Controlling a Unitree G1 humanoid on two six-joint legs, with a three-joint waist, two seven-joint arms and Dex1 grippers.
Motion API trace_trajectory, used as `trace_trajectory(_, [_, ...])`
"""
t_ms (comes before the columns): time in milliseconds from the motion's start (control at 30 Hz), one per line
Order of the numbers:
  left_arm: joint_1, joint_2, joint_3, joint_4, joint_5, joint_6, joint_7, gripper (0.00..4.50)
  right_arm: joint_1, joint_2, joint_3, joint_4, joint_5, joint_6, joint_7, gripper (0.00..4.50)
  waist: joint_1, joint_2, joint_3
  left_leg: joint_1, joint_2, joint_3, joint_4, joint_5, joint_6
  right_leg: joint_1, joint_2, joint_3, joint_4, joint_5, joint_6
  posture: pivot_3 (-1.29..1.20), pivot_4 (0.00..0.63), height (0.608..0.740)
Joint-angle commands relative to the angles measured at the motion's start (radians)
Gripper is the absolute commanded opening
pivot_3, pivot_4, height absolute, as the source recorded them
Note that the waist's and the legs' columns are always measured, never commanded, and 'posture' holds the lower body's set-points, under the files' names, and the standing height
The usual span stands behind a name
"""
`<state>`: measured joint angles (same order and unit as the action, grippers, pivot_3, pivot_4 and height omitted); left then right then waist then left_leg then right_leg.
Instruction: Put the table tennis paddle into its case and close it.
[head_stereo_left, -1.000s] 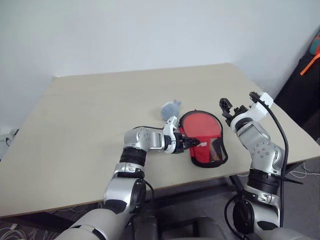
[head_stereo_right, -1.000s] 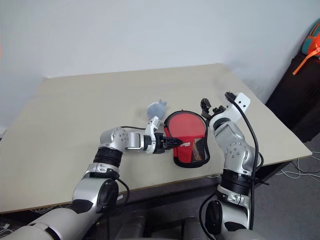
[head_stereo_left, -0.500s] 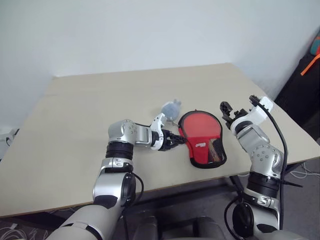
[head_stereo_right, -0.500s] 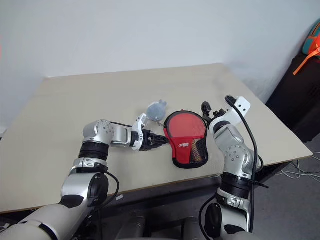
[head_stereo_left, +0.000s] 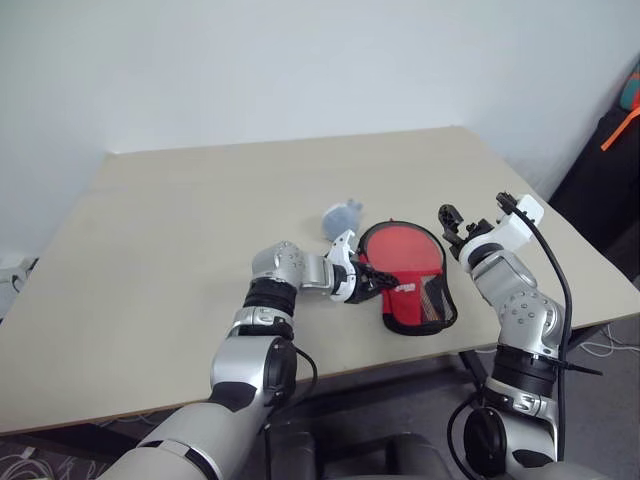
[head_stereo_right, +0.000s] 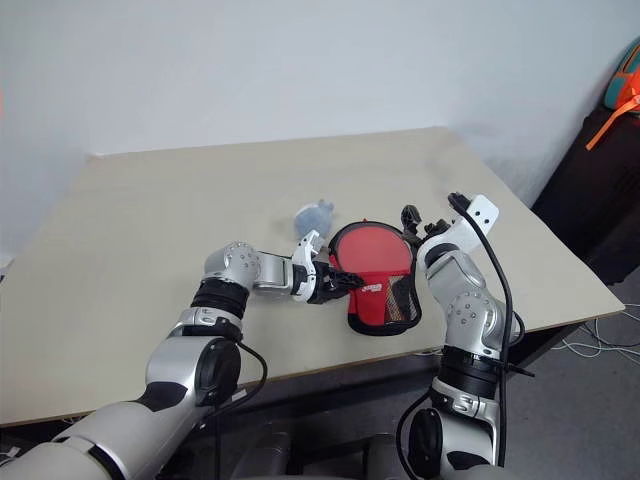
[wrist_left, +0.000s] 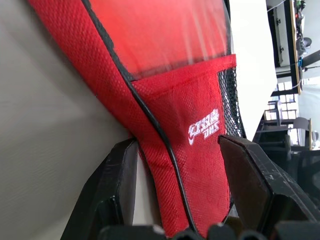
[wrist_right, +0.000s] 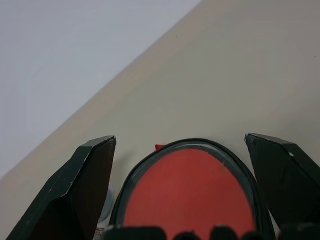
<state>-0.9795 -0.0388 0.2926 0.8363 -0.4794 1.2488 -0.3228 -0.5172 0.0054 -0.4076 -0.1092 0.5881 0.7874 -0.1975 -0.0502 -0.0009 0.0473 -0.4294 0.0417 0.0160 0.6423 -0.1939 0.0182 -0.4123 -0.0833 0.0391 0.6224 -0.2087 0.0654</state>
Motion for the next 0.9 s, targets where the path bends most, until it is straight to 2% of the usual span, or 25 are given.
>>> trace_trajectory(33, [-0.046,-0.026,0.006,0.01,-0.012,-0.021,0.004,2.65,-0.01,0.001,0.003,-0.049,0.015,-0.02,-0.006,4.5,0.0,0.0,0.0,0.0,0.0,0.0,0.0,0.0,0.0,0.0,0.0,0.0,0.0,0.0,0.0,0.0,0.0,0.74])
trace_trajectory(133, [-0.048,-0.034,0.012,0.022,-0.015,-0.024,0.011,2.65,-0.008,0.002,0.002,-0.051,0.015,-0.023,-0.009,4.5,0.0,0.0,0.0,0.0,0.0,0.0,0.0,0.0,0.0,0.0,0.0,0.0,0.0,0.0,0.0,0.0,0.0,0.74])
trace_trajectory(233, [-0.044,-0.042,0.008,0.018,-0.019,-0.015,0.006,2.1,-0.007,0.004,-0.001,-0.051,0.015,-0.027,-0.013,4.5,0.0,0.0,0.0,0.0,0.0,0.0,0.0,0.0,0.0,0.0,0.0,0.0,0.0,0.0,0.0,0.0,0.0,0.74])
trace_trajectory(433, [-0.031,-0.05,0.019,-0.013,-0.028,-0.004,0.02,0.02,-0.007,0.011,0.005,-0.047,0.016,-0.031,-0.018,4.5,-0.001,0.0,0.0,0.0,-0.001,0.0,0.0,0.0,0.0,0.0,0.0,0.0,0.0,0.0,0.0,0.0,0.0,0.74])
trace_trajectory(700, [-0.04,-0.042,0.041,0.0,-0.022,-0.009,0.055,0.02,-0.014,0.019,0.01,-0.031,0.012,-0.041,-0.018,4.5,-0.001,0.0,0.0,0.0,-0.001,0.0,0.0,0.0,0.0,0.0,0.0,0.0,0.0,0.0,0.0,0.0,0.0,0.74])
trace_trajectory(900, [-0.044,-0.035,0.076,-0.056,-0.041,0.093,0.114,0.02,-0.011,0.024,0.012,-0.035,0.016,-0.052,-0.014,4.5,-0.001,0.0,0.0,0.0,-0.001,0.0,0.0,0.0,0.0,0.0,0.0,0.0,0.0,0.0,0.0,0.0,0.0,0.74])
